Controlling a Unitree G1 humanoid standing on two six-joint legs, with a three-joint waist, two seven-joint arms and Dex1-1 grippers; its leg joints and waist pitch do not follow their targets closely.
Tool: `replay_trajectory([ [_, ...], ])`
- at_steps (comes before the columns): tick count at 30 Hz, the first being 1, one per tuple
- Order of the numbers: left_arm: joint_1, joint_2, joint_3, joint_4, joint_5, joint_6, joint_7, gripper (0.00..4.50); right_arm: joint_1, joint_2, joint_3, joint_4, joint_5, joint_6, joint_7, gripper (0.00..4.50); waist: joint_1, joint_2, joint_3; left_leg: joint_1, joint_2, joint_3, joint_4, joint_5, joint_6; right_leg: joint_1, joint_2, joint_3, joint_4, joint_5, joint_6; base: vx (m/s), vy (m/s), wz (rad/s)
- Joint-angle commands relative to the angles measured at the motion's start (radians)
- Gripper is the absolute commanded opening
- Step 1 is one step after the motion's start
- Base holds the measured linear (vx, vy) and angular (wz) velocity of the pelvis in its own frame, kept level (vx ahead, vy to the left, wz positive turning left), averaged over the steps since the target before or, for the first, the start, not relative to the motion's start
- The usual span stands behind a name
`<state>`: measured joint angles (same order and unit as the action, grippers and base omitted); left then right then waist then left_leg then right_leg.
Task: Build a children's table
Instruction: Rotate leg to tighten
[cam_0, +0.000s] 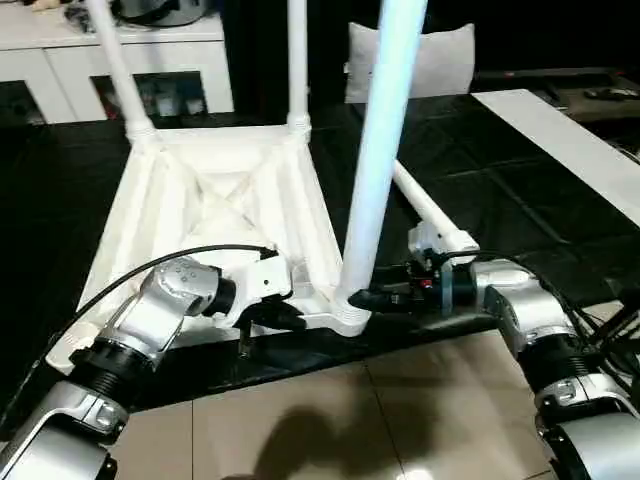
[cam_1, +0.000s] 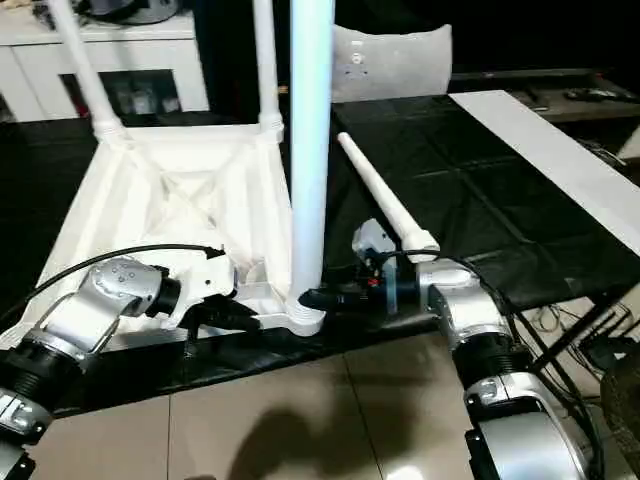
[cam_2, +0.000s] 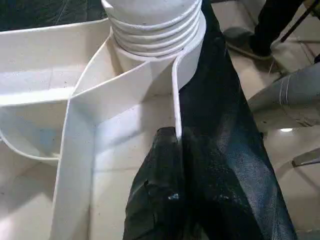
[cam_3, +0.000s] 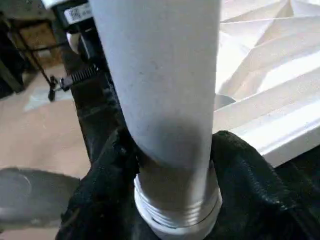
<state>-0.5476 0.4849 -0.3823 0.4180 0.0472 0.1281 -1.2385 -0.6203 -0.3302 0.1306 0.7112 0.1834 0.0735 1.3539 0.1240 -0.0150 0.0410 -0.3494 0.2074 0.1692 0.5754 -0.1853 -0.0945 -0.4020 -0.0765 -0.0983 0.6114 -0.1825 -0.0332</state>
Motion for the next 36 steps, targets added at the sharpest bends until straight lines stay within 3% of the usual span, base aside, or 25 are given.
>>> replay_trajectory([
  [1,0.01,-0.016,-0.071,0.005,0.025,-0.013,-0.052,0.0,-0.01,-0.005,0.008,-0.021,-0.005,-0.017,-0.004,2.35,-0.002,0.007,-0.06,0.0,0.028,0.0,-0.058,-0.168,0.048,0.058,-0.068,0.054,-0.07,-0.185,-0.202,0.0,0.0,0.0],
  [6,0.01,-0.016,-0.071,0.006,0.026,-0.012,-0.051,0.0,-0.012,-0.006,0.009,-0.017,-0.004,-0.018,-0.001,2.35,0.0,0.007,-0.06,0.0,0.029,-0.001,-0.058,-0.167,0.046,0.058,-0.069,0.054,-0.071,-0.205,-0.191,0.0,0.0,0.0],
  [7,0.011,-0.016,-0.071,0.006,0.026,-0.012,-0.051,0.0,-0.012,-0.006,0.008,-0.017,0.0,-0.011,0.007,2.03,0.0,0.008,-0.06,0.001,0.029,0.0,-0.058,-0.168,0.047,0.057,-0.069,0.054,-0.071,-0.2,-0.194,0.0,0.0,0.0],
  [12,0.012,-0.017,-0.07,0.007,0.026,-0.011,-0.053,0.0,-0.009,-0.005,0.007,-0.022,0.014,0.013,0.037,1.89,0.001,0.006,-0.06,0.0,0.028,0.0,-0.057,-0.163,0.05,0.058,-0.069,0.055,-0.07,-0.193,-0.196,0.0,0.0,0.0],
  [20,0.016,-0.018,-0.072,0.003,0.025,0.006,-0.059,0.0,0.013,-0.005,0.017,-0.044,0.026,0.05,0.067,1.89,0.009,0.007,-0.059,0.002,0.029,0.0,-0.058,-0.17,0.047,0.057,-0.068,0.055,-0.073,-0.216,-0.185,0.0,0.0,0.0],
  [25,0.013,-0.05,-0.045,-0.007,0.022,0.099,0.01,0.0,0.018,0.041,-0.009,-0.04,0.008,0.058,-0.083,1.89,0.009,0.006,-0.059,0.002,0.029,0.0,-0.06,-0.17,0.039,0.057,-0.07,0.055,-0.073,-0.221,-0.184,0.0,0.0,0.0],
  [27,0.006,-0.082,-0.019,-0.005,0.017,0.149,0.072,0.0,0.004,0.073,-0.026,-0.019,-0.012,0.089,-0.202,1.89,0.004,0.007,-0.054,0.003,0.026,-0.001,-0.063,-0.19,0.027,0.054,-0.069,0.055,-0.08,-0.268,-0.173,0.0,0.0,0.0],
  [29,-0.001,-0.115,0.005,-0.009,0.009,0.201,0.124,0.0,-0.008,0.103,-0.045,0.0,-0.016,0.102,-0.284,1.89,-0.003,0.007,-0.049,0.005,0.023,-0.006,-0.067,-0.241,0.01,0.056,-0.073,0.052,-0.091,-0.386,-0.137,0.0,0.0,0.0],
  [30,-0.016,-0.182,0.049,-0.015,-0.011,0.283,0.22,0.0,-0.031,0.153,-0.075,0.032,-0.019,0.12,-0.418,1.89,-0.012,0.01,-0.046,0.007,0.021,-0.007,-0.07,-0.262,0.002,0.052,-0.073,0.051,-0.099,-0.434,-0.121,0.0,0.0,0.0],
  [31,-0.017,-0.186,0.051,-0.015,-0.012,0.288,0.225,0.0,-0.032,0.155,-0.076,0.034,-0.019,0.121,-0.425,1.89,-0.02,0.01,-0.044,0.01,0.022,-0.006,-0.069,-0.278,-0.006,0.049,-0.071,0.051,-0.1,-0.456,-0.117,0.0,0.0,0.0],
  [32,-0.025,-0.22,0.07,-0.019,-0.024,0.327,0.265,0.0,-0.044,0.179,-0.09,0.047,-0.016,0.13,-0.477,1.89,-0.028,0.007,-0.045,0.008,0.017,-0.012,-0.068,-0.29,-0.011,0.055,-0.073,0.045,-0.105,-0.504,-0.101,0.0,0.0,0.0],
  [34,-0.055,-0.311,0.114,0.009,-0.035,0.377,0.386,0.0,-0.084,0.238,-0.132,0.097,0.004,0.152,-0.612,1.89,-0.045,0.006,-0.051,-0.003,0.016,-0.015,-0.069,-0.267,-0.004,0.061,-0.073,0.043,-0.107,-0.484,-0.087,0.0,0.0,0.0],
  [35,-0.06,-0.324,0.119,0.016,-0.032,0.38,0.406,0.0,-0.091,0.247,-0.138,0.107,0.007,0.151,-0.633,1.89,-0.053,0.006,-0.054,0.002,0.016,-0.012,-0.065,-0.252,0.002,0.054,-0.069,0.046,-0.103,-0.426,-0.109,0.0,0.0,0.0],
  [36,-0.079,-0.363,0.137,0.054,-0.016,0.376,0.488,0.0,-0.11,0.272,-0.16,0.144,0.016,0.135,-0.695,1.89,-0.057,0.004,-0.056,-0.001,0.015,-0.011,-0.064,-0.241,0.008,0.055,-0.068,0.047,-0.1,-0.398,-0.119,0.0,0.0,0.0],
])
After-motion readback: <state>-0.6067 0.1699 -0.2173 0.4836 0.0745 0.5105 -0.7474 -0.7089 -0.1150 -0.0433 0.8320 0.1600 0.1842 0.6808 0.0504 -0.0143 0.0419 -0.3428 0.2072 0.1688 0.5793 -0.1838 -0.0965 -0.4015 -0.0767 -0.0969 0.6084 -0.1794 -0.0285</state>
